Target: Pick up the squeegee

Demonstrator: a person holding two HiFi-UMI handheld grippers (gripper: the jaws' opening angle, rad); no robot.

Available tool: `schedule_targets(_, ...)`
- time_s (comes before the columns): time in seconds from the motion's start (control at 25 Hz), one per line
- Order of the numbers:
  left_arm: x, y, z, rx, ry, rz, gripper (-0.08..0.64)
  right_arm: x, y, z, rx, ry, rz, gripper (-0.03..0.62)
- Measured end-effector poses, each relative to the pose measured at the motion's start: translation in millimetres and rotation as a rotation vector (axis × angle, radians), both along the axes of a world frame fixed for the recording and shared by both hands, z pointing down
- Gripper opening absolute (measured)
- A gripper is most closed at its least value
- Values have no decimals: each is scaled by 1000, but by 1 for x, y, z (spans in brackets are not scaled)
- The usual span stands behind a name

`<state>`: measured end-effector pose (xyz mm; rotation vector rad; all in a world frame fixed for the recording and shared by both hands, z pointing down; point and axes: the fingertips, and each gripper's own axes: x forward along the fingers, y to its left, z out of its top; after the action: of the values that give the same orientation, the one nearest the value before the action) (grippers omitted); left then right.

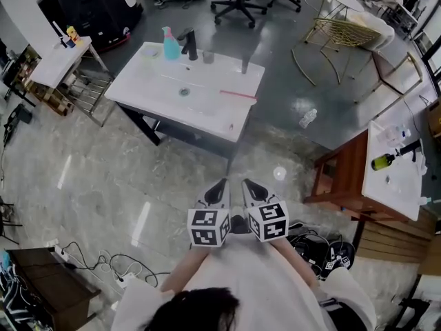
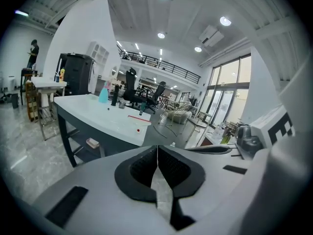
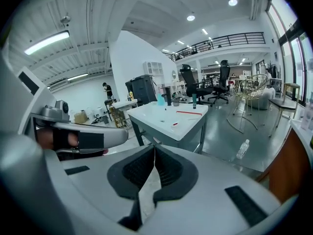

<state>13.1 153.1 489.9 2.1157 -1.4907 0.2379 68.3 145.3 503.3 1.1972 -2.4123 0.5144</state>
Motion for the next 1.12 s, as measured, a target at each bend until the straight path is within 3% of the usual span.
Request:
schedule_targets(0.52,30,-56,0,8,-10,-28,28,25,-56,6,-12,-23,-55,29)
schedule_targets(1.12,37,-95,7,-7,-2,-79,28,32,-91,25,-45,-34,-122,28)
